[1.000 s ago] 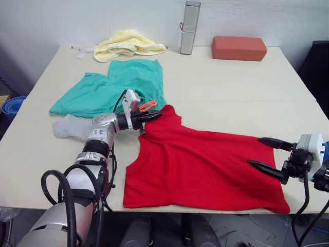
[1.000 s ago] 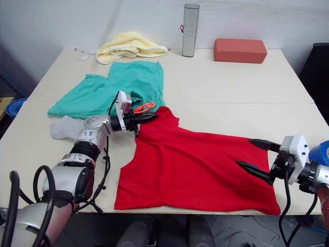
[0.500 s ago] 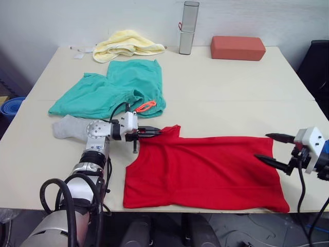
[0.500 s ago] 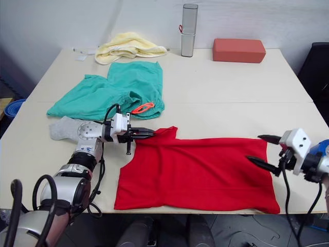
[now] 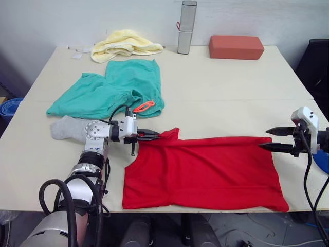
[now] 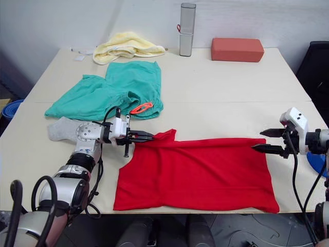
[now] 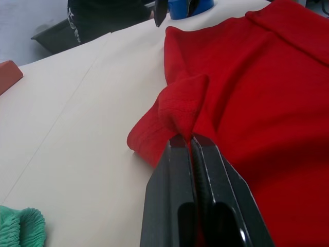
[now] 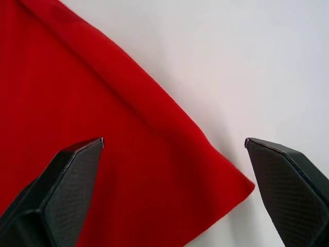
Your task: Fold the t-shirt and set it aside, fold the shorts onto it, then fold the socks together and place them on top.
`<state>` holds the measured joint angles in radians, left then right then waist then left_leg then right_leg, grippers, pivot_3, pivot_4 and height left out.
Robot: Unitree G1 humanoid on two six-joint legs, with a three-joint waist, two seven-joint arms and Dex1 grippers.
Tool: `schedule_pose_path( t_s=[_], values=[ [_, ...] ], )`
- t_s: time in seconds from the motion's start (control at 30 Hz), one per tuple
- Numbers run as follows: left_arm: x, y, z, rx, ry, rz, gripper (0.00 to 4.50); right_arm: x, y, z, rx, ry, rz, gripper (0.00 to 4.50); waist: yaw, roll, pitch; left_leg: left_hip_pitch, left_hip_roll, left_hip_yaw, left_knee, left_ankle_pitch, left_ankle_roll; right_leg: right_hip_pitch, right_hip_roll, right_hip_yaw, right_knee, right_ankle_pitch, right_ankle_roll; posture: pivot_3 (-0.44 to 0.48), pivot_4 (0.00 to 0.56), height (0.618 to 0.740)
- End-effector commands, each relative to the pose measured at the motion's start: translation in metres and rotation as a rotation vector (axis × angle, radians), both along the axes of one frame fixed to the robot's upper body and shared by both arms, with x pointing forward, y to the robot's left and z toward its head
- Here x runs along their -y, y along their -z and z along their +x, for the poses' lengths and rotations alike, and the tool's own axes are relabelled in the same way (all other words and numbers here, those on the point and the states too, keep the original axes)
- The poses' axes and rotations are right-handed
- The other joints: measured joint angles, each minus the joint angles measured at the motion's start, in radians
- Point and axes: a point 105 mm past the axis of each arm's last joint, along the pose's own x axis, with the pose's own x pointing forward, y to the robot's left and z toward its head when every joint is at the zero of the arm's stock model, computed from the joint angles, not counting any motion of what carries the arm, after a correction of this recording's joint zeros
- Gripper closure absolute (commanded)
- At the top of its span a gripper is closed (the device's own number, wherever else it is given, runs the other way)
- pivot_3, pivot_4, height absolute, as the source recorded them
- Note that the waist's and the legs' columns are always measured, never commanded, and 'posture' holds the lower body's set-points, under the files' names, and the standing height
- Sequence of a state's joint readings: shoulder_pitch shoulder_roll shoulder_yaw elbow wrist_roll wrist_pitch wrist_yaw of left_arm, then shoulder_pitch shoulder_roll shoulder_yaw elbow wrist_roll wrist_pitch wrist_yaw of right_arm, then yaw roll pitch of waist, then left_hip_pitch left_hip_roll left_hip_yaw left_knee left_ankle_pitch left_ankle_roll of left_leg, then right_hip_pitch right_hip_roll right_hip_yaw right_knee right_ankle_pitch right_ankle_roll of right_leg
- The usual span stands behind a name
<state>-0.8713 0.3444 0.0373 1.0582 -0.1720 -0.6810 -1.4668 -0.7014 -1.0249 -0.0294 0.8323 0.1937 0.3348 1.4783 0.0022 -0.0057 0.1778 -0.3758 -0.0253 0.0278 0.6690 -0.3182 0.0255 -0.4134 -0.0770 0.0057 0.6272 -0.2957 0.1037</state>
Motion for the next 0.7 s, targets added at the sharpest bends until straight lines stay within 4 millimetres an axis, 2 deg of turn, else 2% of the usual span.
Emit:
schedule_pose_path(
  t_s=[0.03,0.1,0.23,0.5,0.7],
  values=[
    [-0.001,-0.010,0.001,0.054,-0.009,-0.013,4.47,0.022,-0.007,-0.005,-0.100,0.139,-0.005,0.00,-0.002,0.000,0.000,0.000,0.000,0.000,0.000,0.000,0.000,0.000,0.000,0.000,0.000,0.000,0.000,0.000,0.150,0.740],
    [0.000,-0.011,0.002,0.057,-0.012,-0.019,4.47,0.030,-0.004,-0.009,-0.163,0.192,-0.012,0.00,-0.002,0.000,0.000,0.000,0.000,-0.001,0.000,0.000,-0.001,-0.001,-0.001,0.001,-0.001,0.000,-0.001,0.000,0.150,0.740],
    [0.003,-0.012,0.002,0.057,-0.010,-0.024,4.47,0.029,0.004,-0.015,-0.285,0.242,0.051,0.00,-0.004,0.000,0.000,-0.001,0.000,0.000,-0.001,-0.001,-0.002,-0.001,-0.001,0.000,-0.001,0.000,-0.001,0.000,0.150,0.740],
    [0.005,-0.014,0.003,0.056,-0.007,-0.028,4.47,0.003,0.011,0.004,-0.298,0.294,0.287,0.00,-0.006,0.000,0.000,-0.001,0.000,0.003,0.000,-0.001,-0.002,-0.003,0.000,-0.001,0.000,0.000,0.000,0.000,0.150,0.740],
    [0.005,-0.015,0.004,0.055,-0.006,-0.029,4.47,-0.014,0.010,0.013,-0.301,0.274,0.380,0.00,-0.004,0.000,0.000,-0.001,0.000,0.003,0.000,-0.001,-0.002,-0.003,0.000,0.000,0.001,0.000,0.000,0.000,0.150,0.740]
  ],
)
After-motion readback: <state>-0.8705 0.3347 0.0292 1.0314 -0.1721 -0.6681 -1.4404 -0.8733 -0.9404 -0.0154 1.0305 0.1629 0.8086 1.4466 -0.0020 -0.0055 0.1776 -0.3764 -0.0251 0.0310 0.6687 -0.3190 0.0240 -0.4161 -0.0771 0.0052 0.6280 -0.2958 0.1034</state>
